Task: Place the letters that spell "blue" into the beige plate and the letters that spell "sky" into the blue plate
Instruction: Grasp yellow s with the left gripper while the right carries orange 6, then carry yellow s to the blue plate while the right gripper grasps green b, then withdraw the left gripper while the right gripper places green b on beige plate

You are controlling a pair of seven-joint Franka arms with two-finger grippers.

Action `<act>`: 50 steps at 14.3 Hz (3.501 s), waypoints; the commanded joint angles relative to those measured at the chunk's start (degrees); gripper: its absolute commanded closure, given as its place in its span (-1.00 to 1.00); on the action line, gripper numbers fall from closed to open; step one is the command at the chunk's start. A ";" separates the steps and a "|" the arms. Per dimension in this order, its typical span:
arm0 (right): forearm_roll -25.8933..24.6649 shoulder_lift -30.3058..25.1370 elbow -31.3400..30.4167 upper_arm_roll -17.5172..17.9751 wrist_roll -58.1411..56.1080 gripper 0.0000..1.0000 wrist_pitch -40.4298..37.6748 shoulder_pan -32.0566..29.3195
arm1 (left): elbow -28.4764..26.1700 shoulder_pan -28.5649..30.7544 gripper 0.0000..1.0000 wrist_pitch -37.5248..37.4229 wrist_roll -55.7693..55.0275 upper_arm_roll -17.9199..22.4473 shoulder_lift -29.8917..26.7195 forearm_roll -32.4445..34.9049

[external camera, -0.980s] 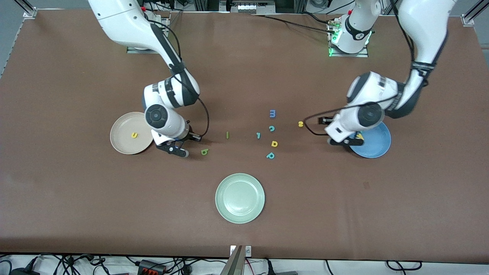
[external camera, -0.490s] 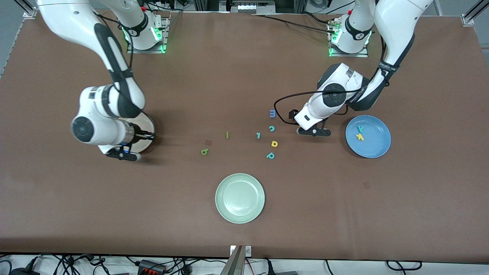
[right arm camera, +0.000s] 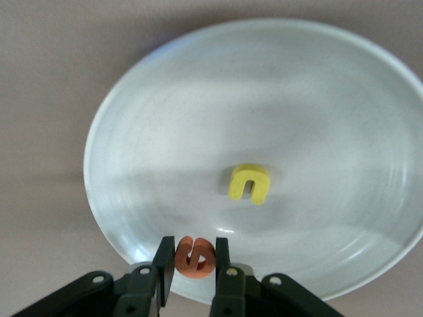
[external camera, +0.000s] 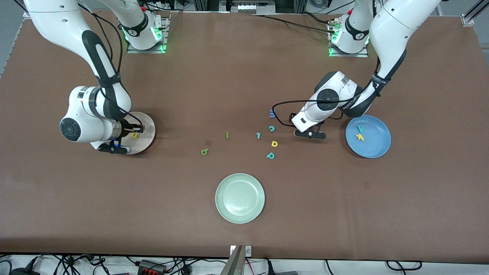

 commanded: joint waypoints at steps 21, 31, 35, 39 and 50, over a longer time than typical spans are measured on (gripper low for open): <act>-9.39 12.24 25.06 1.74 -22.08 -1.00 6.21 19.82 | 19.43 15.19 0.97 -36.33 22.55 0.45 -2.29 2.37; -9.65 12.32 17.94 1.75 -57.89 -0.67 17.98 23.34 | 11.34 24.44 -1.00 -22.87 28.56 1.06 0.79 5.98; -9.83 12.67 17.94 1.74 -65.00 -0.39 19.74 23.61 | 13.35 24.01 -1.00 -27.68 28.21 -0.08 -1.04 5.98; -9.91 13.73 18.12 1.74 -67.47 -0.38 21.76 23.78 | 24.84 23.74 -1.00 -43.84 29.08 -5.61 -2.63 5.80; -9.83 16.28 18.56 1.74 -68.62 -0.19 24.49 24.40 | 54.83 23.65 -1.00 -63.03 28.65 -15.28 -3.16 4.84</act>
